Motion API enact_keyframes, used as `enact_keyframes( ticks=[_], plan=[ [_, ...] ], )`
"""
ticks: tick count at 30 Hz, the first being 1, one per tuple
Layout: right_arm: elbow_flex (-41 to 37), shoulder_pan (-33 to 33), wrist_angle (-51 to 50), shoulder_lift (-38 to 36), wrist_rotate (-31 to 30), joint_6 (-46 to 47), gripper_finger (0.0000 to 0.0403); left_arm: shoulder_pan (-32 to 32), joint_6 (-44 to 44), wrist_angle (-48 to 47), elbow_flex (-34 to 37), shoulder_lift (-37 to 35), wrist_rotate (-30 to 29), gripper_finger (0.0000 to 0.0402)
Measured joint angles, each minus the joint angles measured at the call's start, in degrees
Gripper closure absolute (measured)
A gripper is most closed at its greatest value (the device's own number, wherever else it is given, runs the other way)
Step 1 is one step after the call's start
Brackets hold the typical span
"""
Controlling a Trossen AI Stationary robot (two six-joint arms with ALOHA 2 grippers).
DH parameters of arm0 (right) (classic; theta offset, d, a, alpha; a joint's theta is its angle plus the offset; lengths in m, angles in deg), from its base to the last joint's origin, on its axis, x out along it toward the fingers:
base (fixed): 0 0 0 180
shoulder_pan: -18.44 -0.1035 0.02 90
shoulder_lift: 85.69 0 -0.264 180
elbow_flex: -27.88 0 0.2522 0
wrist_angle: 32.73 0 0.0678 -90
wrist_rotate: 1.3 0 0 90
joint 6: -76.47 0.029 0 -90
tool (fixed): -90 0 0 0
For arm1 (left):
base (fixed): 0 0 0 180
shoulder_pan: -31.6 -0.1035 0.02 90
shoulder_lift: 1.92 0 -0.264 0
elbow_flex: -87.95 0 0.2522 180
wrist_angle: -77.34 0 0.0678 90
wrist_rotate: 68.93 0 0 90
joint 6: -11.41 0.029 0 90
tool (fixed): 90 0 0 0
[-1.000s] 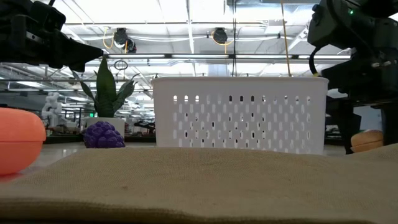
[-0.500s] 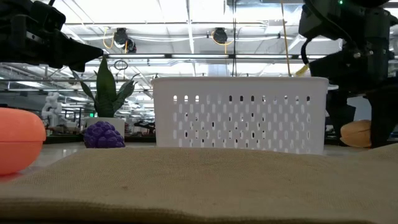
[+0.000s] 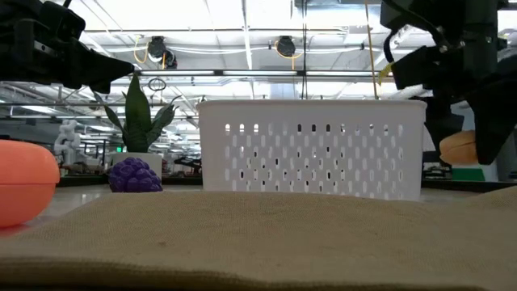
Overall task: Pick and placing Produce into tupperware
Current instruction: Put the potato into the white basket
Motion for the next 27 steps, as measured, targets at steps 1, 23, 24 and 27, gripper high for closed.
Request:
enact_keyframes(
  ticks=[1, 23, 24, 27],
  plan=[
    [0.4, 0.0, 0.0, 0.0, 0.0, 0.1, 0.0205, 0.0, 0.0, 0.0, 0.0, 0.0, 0.0, 0.0371],
    [15.3, 0.0, -12.6, -0.1, 0.1, 3.3, 0.0204, 0.0, 0.0, 0.0, 0.0, 0.0, 0.0, 0.0371],
    [15.7, 0.0, -12.9, 0.0, 0.1, 3.3, 0.0204, 0.0, 0.0, 0.0, 0.0, 0.0, 0.0, 0.0371],
    [16.7, 0.0, -13.7, 0.0, 0.1, 3.3, 0.0204, 0.0, 0.0, 0.0, 0.0, 0.0, 0.0, 0.0371]
  ],
)
